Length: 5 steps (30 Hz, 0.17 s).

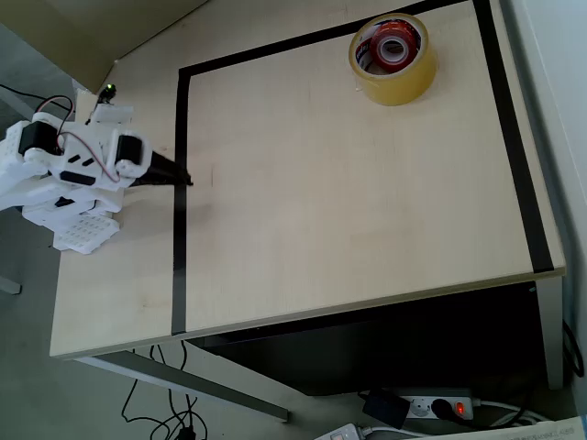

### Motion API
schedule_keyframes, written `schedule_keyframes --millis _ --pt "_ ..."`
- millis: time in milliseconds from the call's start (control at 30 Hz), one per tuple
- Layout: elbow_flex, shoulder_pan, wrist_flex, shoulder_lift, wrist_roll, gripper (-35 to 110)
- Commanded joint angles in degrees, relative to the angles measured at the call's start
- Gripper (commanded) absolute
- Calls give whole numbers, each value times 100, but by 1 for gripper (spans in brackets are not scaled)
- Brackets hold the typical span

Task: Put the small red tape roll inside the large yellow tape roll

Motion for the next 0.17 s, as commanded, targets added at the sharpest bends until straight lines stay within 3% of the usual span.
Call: schedule_keyframes --millis 0,133 --pt "422 -580 483 18 220 0" --pt "431 -606 483 18 220 0"
